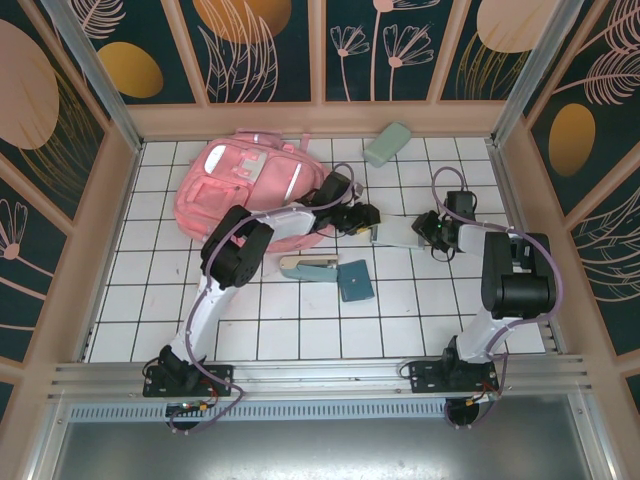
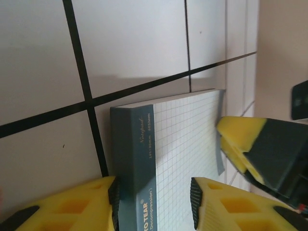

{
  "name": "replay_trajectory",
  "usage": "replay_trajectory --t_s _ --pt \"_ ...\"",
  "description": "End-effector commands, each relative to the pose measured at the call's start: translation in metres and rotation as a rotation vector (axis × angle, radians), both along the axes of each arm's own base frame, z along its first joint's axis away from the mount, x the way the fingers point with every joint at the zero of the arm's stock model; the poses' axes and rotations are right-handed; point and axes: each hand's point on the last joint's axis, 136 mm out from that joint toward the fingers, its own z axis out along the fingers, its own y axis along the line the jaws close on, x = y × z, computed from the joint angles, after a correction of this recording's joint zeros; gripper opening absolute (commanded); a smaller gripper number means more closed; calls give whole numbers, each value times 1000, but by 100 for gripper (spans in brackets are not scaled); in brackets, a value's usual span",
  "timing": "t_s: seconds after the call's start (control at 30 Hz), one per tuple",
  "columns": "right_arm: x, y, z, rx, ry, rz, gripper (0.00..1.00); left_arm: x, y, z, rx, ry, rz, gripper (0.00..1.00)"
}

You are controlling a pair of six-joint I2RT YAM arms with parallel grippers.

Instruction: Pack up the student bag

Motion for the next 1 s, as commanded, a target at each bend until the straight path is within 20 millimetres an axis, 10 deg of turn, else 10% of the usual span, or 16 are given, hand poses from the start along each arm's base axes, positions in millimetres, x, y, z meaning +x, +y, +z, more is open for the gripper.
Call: replay_trajectory --t_s 0.0,0.6,0.97 --pt "-5 49 1 126 13 135 39 -42 -47 105 -386 -74 -198 43" --pt "-4 38 7 111 5 109 41 -33 -35 65 -234 -56 -166 40" --pt "-2 21 44 124 -77 87 61 -16 -14 84 -181 -122 -154 6"
